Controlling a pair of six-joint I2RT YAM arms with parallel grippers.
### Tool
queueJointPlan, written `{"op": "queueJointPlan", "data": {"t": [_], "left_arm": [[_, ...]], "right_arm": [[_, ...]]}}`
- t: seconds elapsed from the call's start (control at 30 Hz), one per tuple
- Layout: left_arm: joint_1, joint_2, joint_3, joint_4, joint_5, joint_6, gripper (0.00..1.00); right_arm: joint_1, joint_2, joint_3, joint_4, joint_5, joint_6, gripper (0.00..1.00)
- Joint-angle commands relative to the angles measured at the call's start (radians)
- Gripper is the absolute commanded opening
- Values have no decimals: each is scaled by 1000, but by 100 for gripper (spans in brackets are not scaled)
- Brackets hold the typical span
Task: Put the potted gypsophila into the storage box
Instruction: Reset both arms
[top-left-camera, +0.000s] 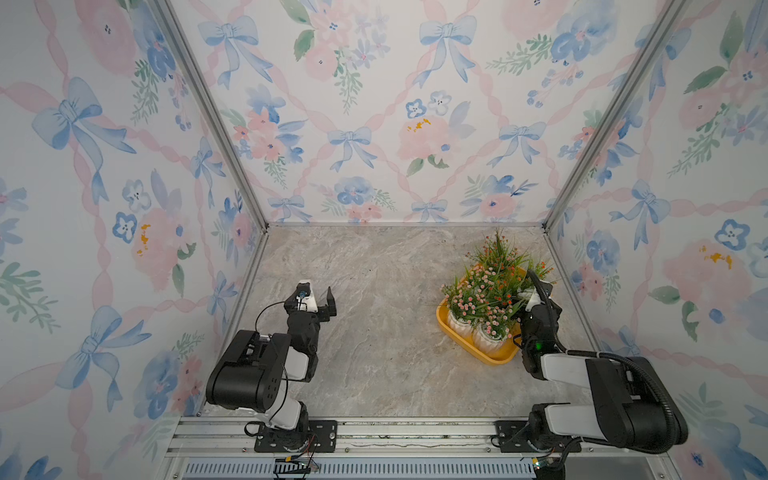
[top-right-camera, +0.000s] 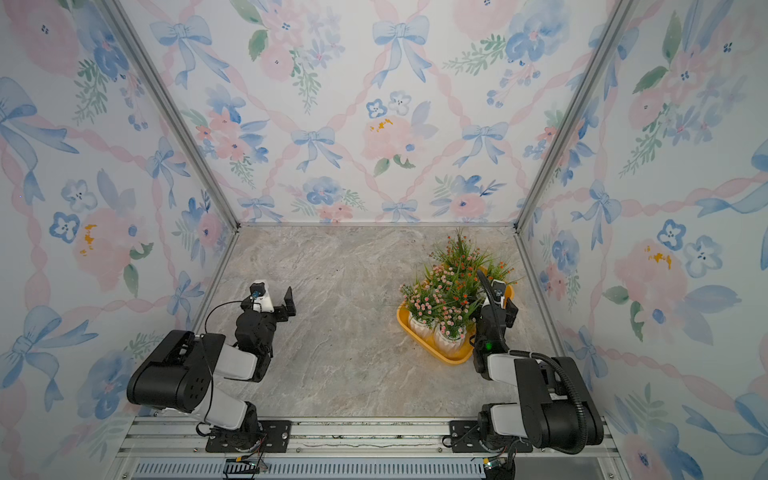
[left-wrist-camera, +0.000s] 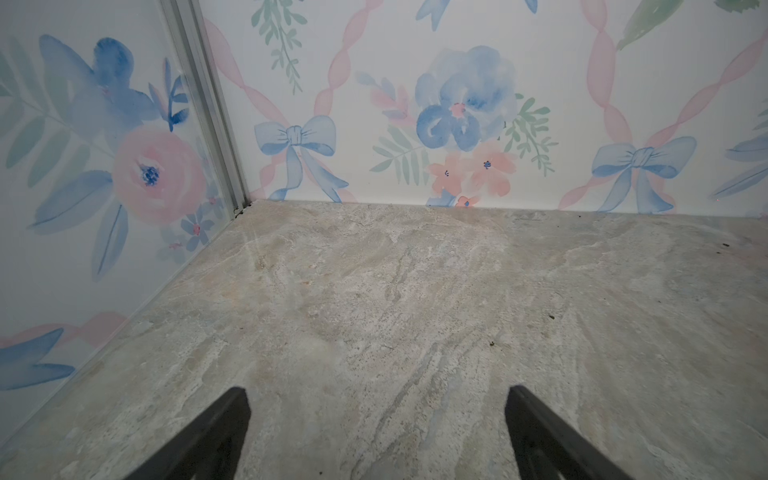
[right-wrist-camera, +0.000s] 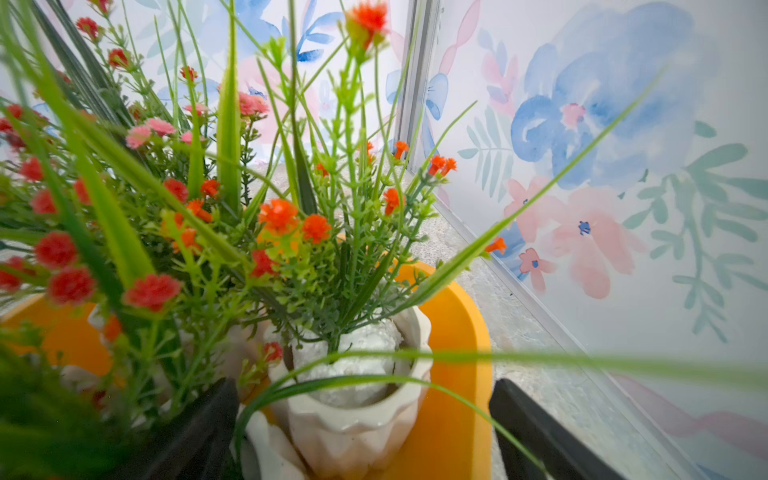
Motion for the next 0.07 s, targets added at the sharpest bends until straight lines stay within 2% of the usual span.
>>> {"op": "queueJointPlan", "data": {"t": [0.0,0.03], "left_arm": [[-5,6,9,15,-9,20,98],[-5,5,8,16,-10,21,98]], "right_arm": [[33,35,-12,-15,-52,-28,97],[33,35,-12,-15,-52,-28,97]]}}
